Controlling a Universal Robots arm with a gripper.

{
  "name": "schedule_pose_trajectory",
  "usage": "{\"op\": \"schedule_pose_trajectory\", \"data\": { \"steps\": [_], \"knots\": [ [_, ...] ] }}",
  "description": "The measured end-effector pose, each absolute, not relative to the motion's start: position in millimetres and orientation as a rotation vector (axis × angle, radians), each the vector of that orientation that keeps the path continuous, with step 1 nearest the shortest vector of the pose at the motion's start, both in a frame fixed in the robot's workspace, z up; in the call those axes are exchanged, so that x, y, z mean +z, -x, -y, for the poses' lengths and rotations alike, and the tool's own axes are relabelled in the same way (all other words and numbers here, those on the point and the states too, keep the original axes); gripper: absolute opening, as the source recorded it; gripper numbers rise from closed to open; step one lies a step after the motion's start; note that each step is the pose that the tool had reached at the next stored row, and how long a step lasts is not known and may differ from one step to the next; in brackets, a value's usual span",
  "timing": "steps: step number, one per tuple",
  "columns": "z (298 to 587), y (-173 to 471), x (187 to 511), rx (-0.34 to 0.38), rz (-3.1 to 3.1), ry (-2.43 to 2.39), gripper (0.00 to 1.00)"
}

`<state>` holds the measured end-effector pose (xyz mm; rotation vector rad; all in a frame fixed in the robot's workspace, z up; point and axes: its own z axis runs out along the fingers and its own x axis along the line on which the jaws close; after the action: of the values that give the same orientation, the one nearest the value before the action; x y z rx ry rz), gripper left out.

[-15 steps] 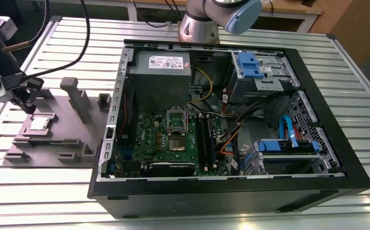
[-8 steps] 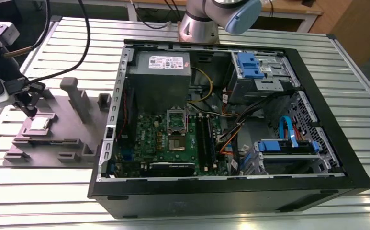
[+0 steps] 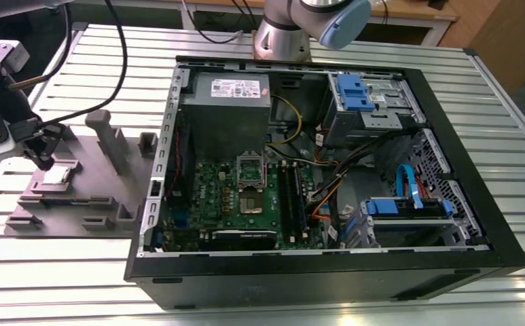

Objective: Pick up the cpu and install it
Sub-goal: 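Pick up the cpu and move it towards the insertion slot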

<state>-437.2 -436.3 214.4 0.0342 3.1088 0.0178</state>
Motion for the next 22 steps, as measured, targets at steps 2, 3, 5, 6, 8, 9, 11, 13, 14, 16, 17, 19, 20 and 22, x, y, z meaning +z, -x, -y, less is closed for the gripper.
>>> {"op": "schedule_pose_trajectory", "data": {
  "steps": [2,3,5,6,8,9,11,13,14,16,17,19,20,22],
  "knots": [
    [436.3,437.4,210.9,0.018,-3.108,-0.034,0.10],
    [436.3,437.5,209.8,0.018,-3.108,-0.034,0.10],
    [436.3,437.6,209.4,0.018,-3.108,-0.034,0.10],
    [436.3,437.6,209.4,0.018,-3.108,-0.034,0.10],
    [436.3,437.6,209.3,0.018,-3.108,-0.034,0.10],
    [436.3,437.6,209.2,0.018,-3.108,-0.034,0.10],
    [436.3,437.6,209.2,0.018,-3.108,-0.034,0.10],
    [436.3,437.6,209.1,0.018,-3.108,-0.034,0.11],
    [436.3,437.6,209.1,0.018,-3.108,-0.034,0.16],
    [436.3,437.6,209.0,0.018,-3.108,-0.034,0.23],
    [436.3,437.6,209.0,0.018,-3.108,-0.034,0.29],
    [436.3,437.6,209.0,0.018,-3.108,-0.034,0.35],
    [436.3,437.6,208.9,0.018,-3.108,-0.034,0.35],
    [436.3,437.7,208.9,0.018,-3.108,-0.034,0.47]
  ]
}}
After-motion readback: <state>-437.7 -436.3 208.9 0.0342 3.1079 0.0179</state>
